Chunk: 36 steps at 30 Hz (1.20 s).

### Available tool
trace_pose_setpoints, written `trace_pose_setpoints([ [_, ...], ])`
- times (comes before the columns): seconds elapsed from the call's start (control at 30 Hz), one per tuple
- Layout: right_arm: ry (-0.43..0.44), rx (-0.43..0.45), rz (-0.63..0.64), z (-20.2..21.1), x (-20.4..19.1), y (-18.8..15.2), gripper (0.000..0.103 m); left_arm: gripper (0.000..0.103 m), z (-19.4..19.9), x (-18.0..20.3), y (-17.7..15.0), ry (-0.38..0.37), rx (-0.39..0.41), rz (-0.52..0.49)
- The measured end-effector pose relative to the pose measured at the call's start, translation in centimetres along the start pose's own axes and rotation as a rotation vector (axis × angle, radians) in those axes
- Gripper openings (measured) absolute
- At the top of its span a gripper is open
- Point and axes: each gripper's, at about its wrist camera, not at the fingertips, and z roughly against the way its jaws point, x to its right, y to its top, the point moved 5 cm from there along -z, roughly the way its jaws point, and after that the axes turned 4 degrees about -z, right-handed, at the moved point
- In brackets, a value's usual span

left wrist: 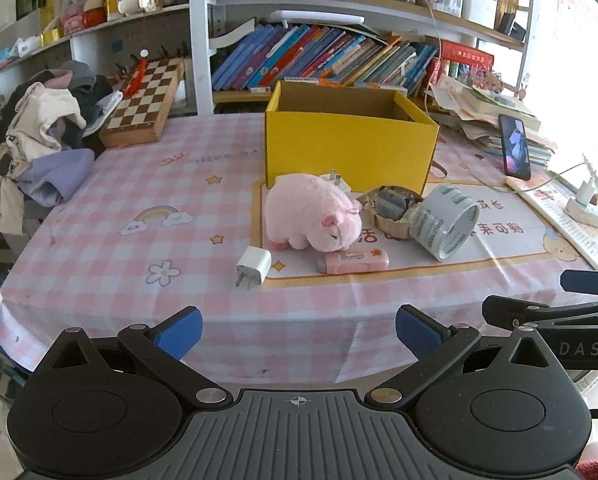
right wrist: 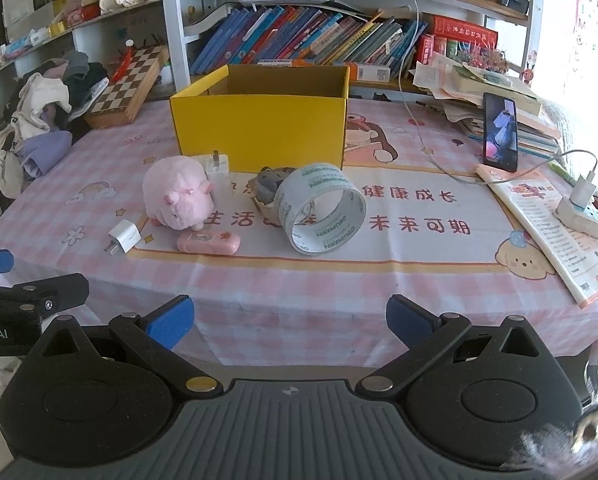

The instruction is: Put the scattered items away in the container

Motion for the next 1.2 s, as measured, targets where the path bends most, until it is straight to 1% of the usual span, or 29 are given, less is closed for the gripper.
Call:
trace_pose_setpoints([
  [0.17,0.031,-0.007,0.012,-0.09,-0.39,-0.01,0.101,0.103,-0.04,-0.12,0.07,-0.012,-0.008,0.003],
  [0.53,0.014,0.009,0.003,-0.12,-0.16,0.28,0.101,0.103,-0.31,-0.08,0.16,-0.026,-0.003,-0.001],
  [0.87,0.006,0.018,-0.002,-0.23,-0.04,0.56,0.101,0.103,-0.66,-0.38,0.25,-0.019,-0.009,0.006],
  [1.2,0.001,0.019,-0.01,-0.2,0.2,0.57,0.101,0.103,-0.71,-0.05,0.37,-0.021,-0.007,-0.009],
])
